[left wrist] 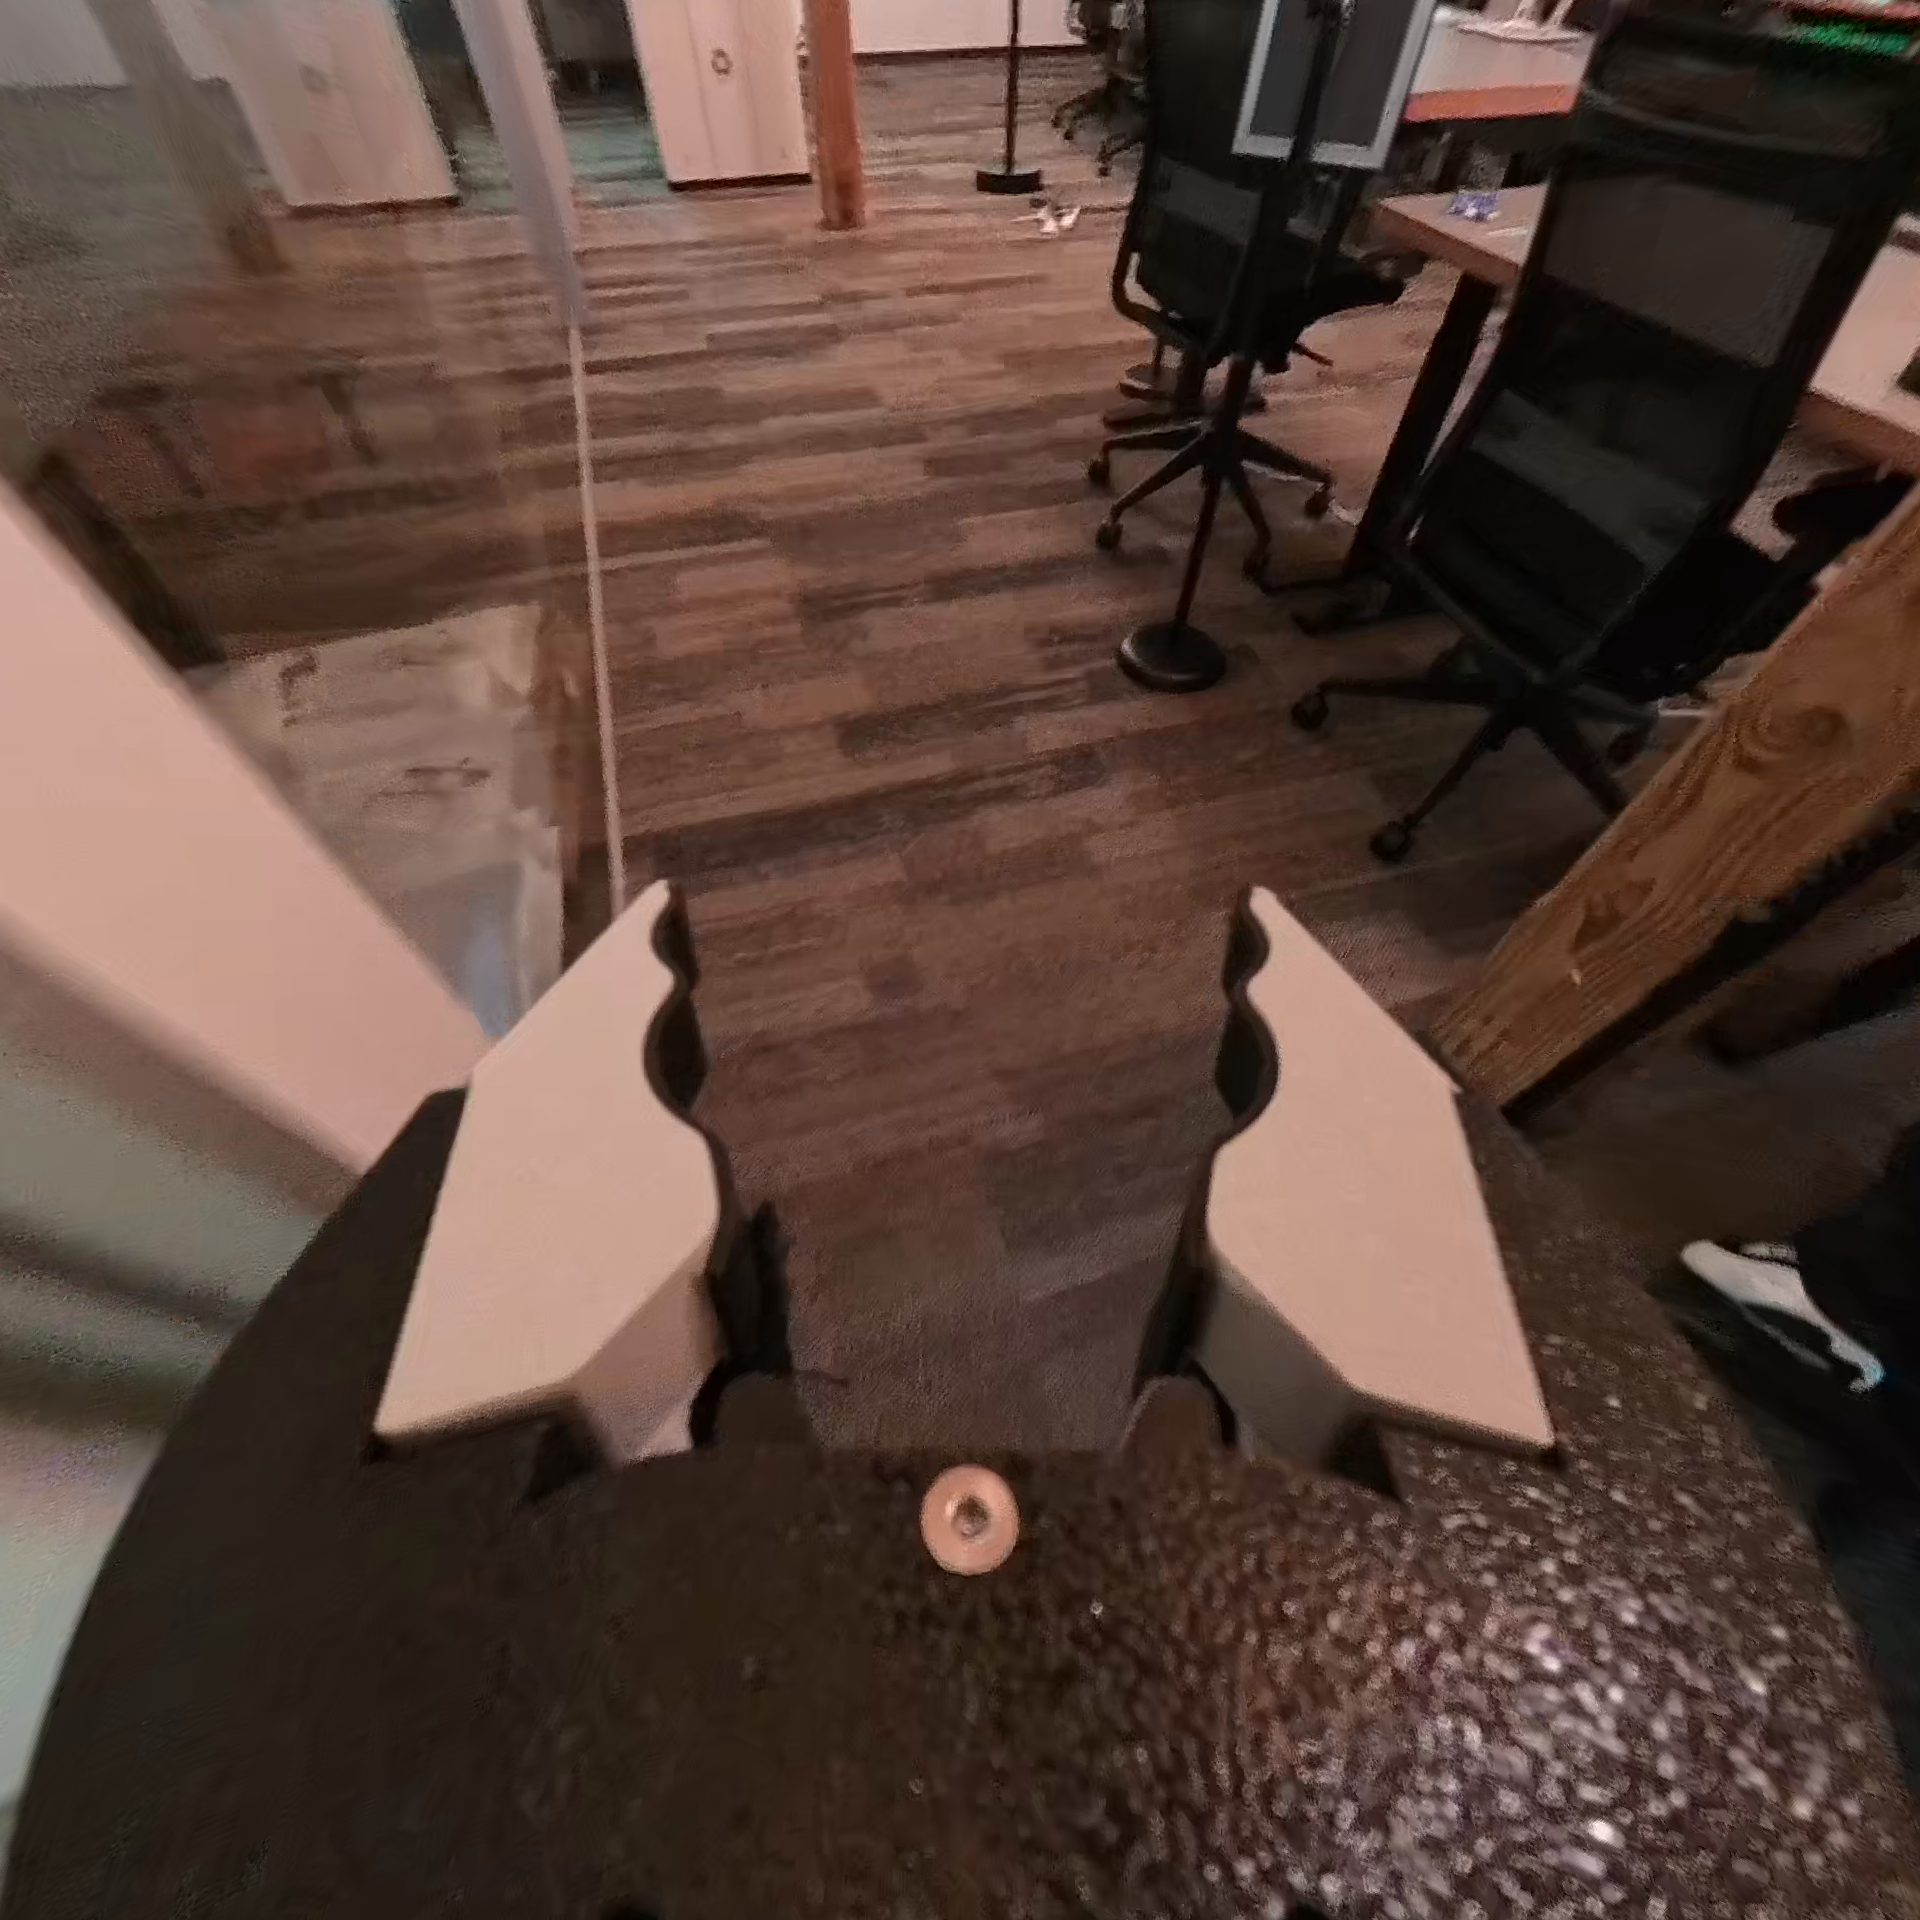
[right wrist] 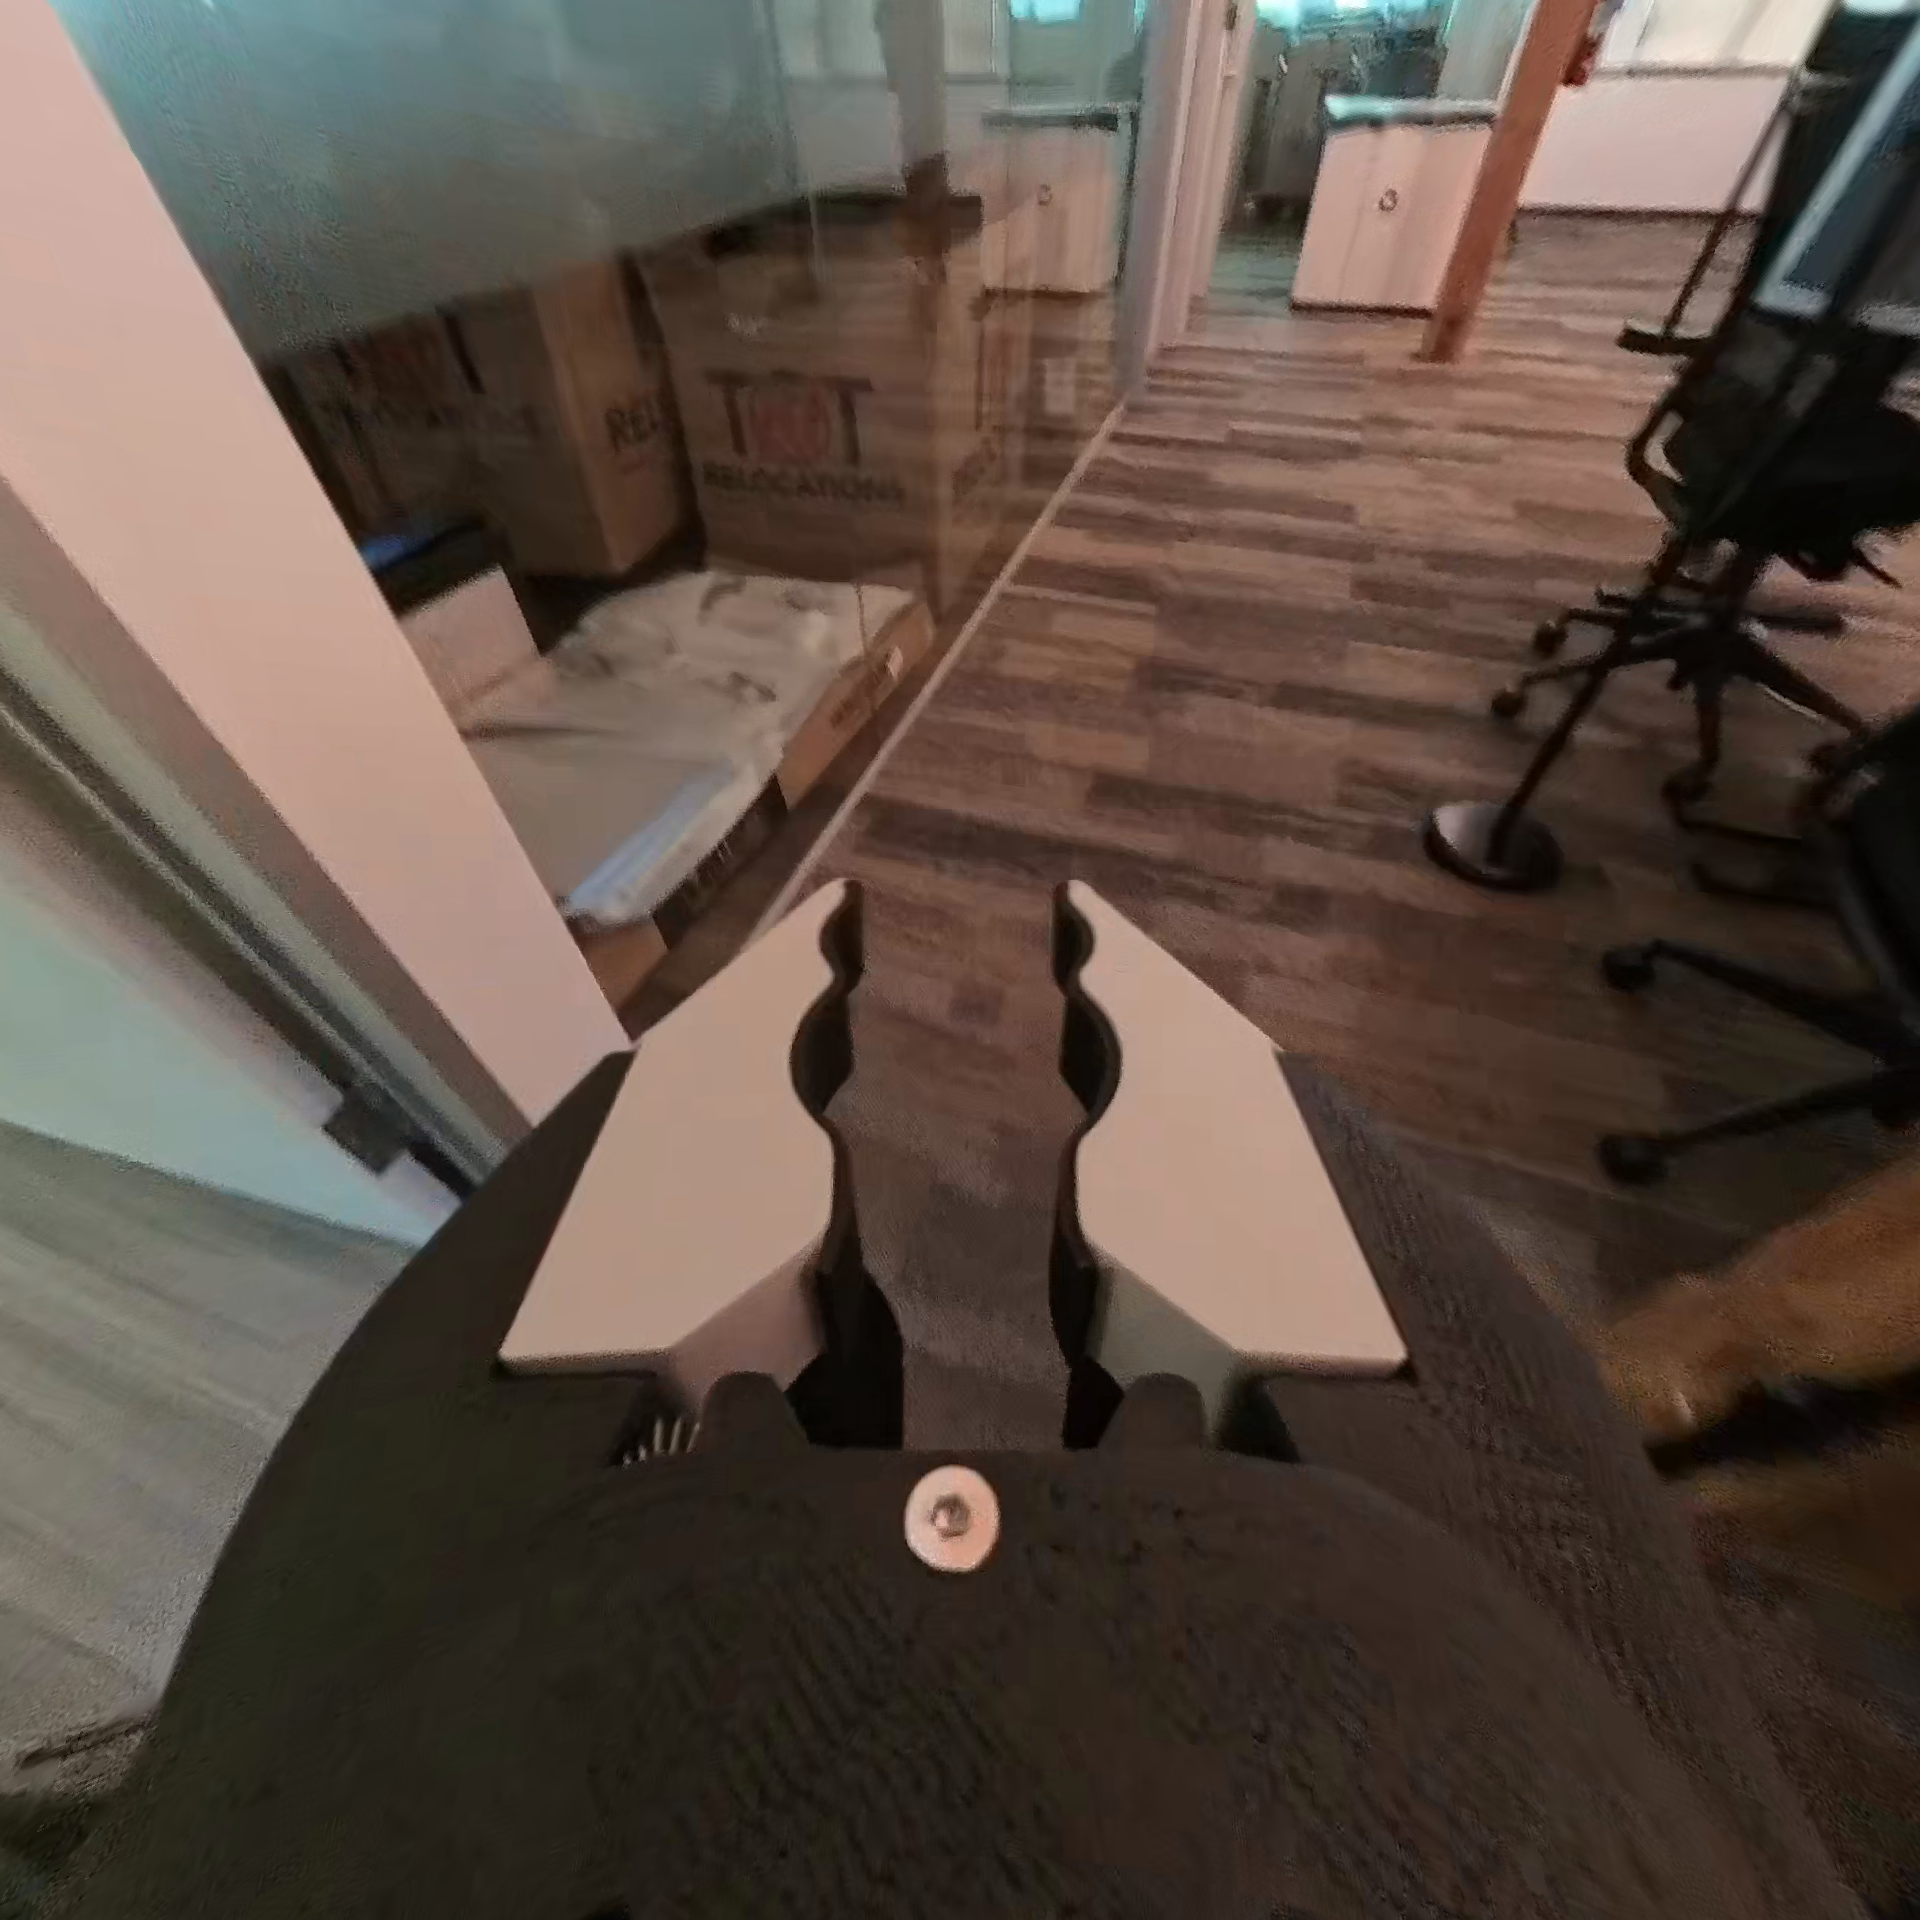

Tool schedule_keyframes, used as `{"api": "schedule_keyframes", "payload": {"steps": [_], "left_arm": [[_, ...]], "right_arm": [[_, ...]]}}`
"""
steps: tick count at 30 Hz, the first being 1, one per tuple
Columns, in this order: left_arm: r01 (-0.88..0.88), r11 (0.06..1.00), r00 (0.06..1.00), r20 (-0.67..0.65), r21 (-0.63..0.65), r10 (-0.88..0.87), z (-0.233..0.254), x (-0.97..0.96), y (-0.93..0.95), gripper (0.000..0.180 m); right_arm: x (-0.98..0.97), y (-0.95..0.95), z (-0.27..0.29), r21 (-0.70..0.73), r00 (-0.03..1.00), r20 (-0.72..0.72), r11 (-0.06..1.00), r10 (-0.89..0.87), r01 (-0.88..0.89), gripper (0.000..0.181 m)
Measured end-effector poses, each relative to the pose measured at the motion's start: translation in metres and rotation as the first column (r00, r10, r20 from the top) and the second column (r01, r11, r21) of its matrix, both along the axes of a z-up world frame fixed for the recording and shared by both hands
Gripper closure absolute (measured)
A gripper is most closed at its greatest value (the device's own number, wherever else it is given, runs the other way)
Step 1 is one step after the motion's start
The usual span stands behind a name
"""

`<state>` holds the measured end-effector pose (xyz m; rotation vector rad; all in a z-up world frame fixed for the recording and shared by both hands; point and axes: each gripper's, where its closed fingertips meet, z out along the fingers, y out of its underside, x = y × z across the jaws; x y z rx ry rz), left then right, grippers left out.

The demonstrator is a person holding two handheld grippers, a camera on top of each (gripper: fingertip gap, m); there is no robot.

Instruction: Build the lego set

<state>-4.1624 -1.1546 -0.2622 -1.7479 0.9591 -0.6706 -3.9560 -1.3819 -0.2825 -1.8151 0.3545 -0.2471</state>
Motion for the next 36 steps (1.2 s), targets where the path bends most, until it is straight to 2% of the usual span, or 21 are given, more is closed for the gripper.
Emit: {"api": "schedule_keyframes", "payload": {"steps": [1, 4, 7, 10, 12, 14, 16, 17, 19, 20, 21, 23, 26, 30, 31, 32, 33, 34, 35, 36], "left_arm": [[0.014, 1.0, 1.0, 0.01, 0.001, -0.014, 0.003, 0.032, 0.025, 0.084], [0.084, 0.996, 0.996, 0.035, 0.008, -0.085, 0.006, 0.129, 0.087, 0.108], [0.098, 0.994, 0.987, 0.134, -0.045, -0.092, 0.004, 0.221, 0.148, 0.152], [0.164, 0.98, 0.962, 0.238, -0.11, -0.135, 0.005, 0.319, 0.204, 0.169], [0.183, 0.982, 0.947, 0.277, -0.053, -0.162, 0.017, 0.382, 0.248, 0.18], [0.168, 0.983, 0.935, 0.305, 0.074, -0.182, 0.043, 0.438, 0.297, 0.18], [0.192, 0.969, 0.906, 0.352, 0.153, -0.235, 0.072, 0.491, 0.338, 0.178], [0.209, 0.962, 0.895, 0.361, 0.178, -0.262, 0.082, 0.512, 0.357, 0.173], [0.164, 0.968, 0.905, 0.36, 0.192, -0.225, 0.09, 0.544, 0.409, 0.164], [0.148, 0.973, 0.916, 0.346, 0.177, -0.202, 0.087, 0.559, 0.437, 0.16], [0.132, 0.98, 0.923, 0.342, 0.152, -0.177, 0.082, 0.57, 0.465, 0.155], [0.08, 0.991, 0.916, 0.383, 0.112, -0.117, 0.073, 0.587, 0.524, 0.143], [-0.01, 0.994, 0.905, 0.424, 0.113, -0.04, 0.055, 0.617, 0.619, 0.133], [-0.071, 0.989, 0.923, 0.383, 0.128, 0.017, 0.024, 0.689, 0.753, 0.14], [-0.069, 0.987, 0.923, 0.384, 0.143, 0.009, 0.023, 0.713, 0.784, 0.152], [-0.056, 0.986, 0.925, 0.381, 0.155, -0.007, 0.027, 0.741, 0.812, 0.169], [-0.018, 0.984, 0.931, 0.362, 0.178, -0.049, 0.031, 0.774, 0.836, 0.18], [0.015, 0.978, 0.937, 0.338, 0.207, -0.086, 0.037, 0.81, 0.856, 0.18], [0.035, 0.971, 0.941, 0.318, 0.238, -0.112, 0.042, 0.846, 0.879, 0.18], [0.052, 0.963, 0.943, 0.303, 0.265, -0.134, 0.047, 0.883, 0.9, 0.18]], "right_arm": [[0.015, 0.025, 0.007, 0.02, 1.0, 0.014, 1.0, 0.015, -0.015, 0.154], [0.075, 0.088, 0.018, -0.01, 0.992, 0.128, 1.0, -0.005, 0.006, 0.178], [0.155, 0.135, 0.027, 0.039, 0.965, 0.247, 0.996, -0.092, 0.085, 0.181], [0.242, 0.189, 0.044, 0.126, 0.89, 0.425, 0.984, -0.167, 0.124, 0.181], [0.302, 0.237, 0.054, 0.146, 0.853, 0.49, 0.982, -0.179, 0.122, 0.181], [0.355, 0.291, 0.071, 0.173, 0.825, 0.547, 0.983, -0.142, 0.055, 0.181], [0.413, 0.351, 0.087, 0.196, 0.831, 0.545, 0.98, -0.115, 0.006, 0.181], [0.445, 0.381, 0.092, 0.197, 0.847, 0.52, 0.98, -0.113, 0.01, 0.171], [0.5, 0.439, 0.104, 0.212, 0.866, 0.486, 0.977, -0.113, 0.009, 0.141], [0.526, 0.47, 0.111, 0.222, 0.869, 0.481, 0.975, -0.112, 0.003, 0.139], [0.55, 0.498, 0.116, 0.228, 0.868, 0.485, 0.974, -0.104, -0.01, 0.141], [0.596, 0.554, 0.122, 0.235, 0.854, 0.513, 0.971, -0.086, -0.043, 0.181], [0.681, 0.64, 0.112, 0.234, 0.843, 0.527, 0.972, -0.106, -0.023, 0.181], [0.791, 0.744, 0.094, 0.228, 0.855, 0.504, 0.974, -0.123, 0.005, 0.181], [0.821, 0.768, 0.095, 0.226, 0.848, 0.51, 0.974, -0.143, 0.028, 0.173], [0.85, 0.788, 0.099, 0.23, 0.851, 0.497, 0.971, -0.17, 0.06, 0.153], [0.876, 0.809, 0.105, 0.236, 0.858, 0.481, 0.969, -0.181, 0.072, 0.14], [0.9, 0.829, 0.111, 0.244, 0.859, 0.478, 0.967, -0.184, 0.071, 0.135], [0.926, 0.848, 0.117, 0.248, 0.854, 0.484, 0.966, -0.192, 0.076, 0.135], [0.954, 0.864, 0.12, 0.25, 0.851, 0.481, 0.963, -0.213, 0.1, 0.144]]}}
